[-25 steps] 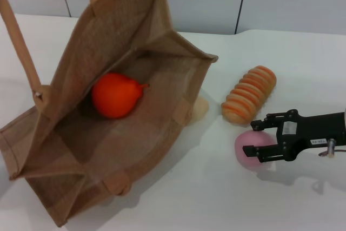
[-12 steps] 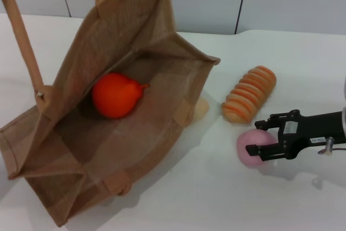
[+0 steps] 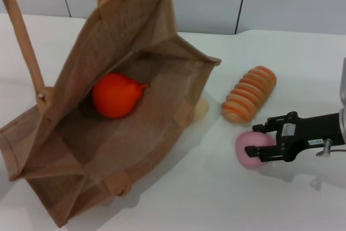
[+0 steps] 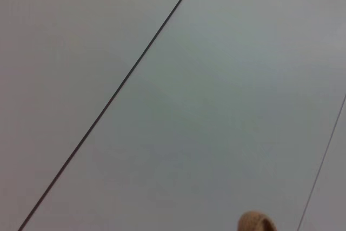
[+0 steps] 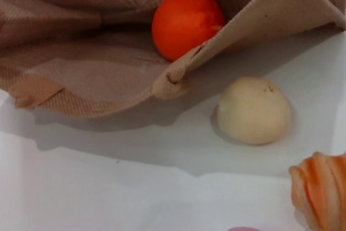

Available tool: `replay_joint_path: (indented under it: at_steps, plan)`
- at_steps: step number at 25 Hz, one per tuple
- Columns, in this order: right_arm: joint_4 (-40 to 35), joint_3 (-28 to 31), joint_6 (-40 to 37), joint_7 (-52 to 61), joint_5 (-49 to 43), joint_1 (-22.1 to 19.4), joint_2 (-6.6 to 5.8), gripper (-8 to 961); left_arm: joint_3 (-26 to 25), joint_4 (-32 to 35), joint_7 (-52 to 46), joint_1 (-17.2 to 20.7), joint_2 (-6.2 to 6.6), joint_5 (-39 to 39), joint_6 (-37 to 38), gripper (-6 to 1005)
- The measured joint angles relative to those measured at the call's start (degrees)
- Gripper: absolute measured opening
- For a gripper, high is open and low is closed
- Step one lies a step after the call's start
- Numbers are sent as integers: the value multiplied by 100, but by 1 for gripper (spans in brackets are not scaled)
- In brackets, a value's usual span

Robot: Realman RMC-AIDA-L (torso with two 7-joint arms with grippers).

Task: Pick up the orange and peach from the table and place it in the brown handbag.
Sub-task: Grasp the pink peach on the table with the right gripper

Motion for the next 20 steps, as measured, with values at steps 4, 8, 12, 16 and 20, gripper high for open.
replay_joint_path:
  at_steps: [4,8,12,16,20]
  plan:
    - [0,-21,3,-20,0,-4,2,654,10,0,5,-9,0,26,50,119]
    - [1,-21,19,-83,-1,-6,2,615,22,0,7,-9,0,28,71,120]
    - [1,-19,10,-187,0,-27,6,586,23,0,8,-8,0,92,117,119]
    - [1,-18,6,-232,4,-32,12,560,25,0,13,-10,0,155,164,121]
    - [-2,-11,0,-278,33,-34,13,528,25,-6,21,-12,0,177,170,123]
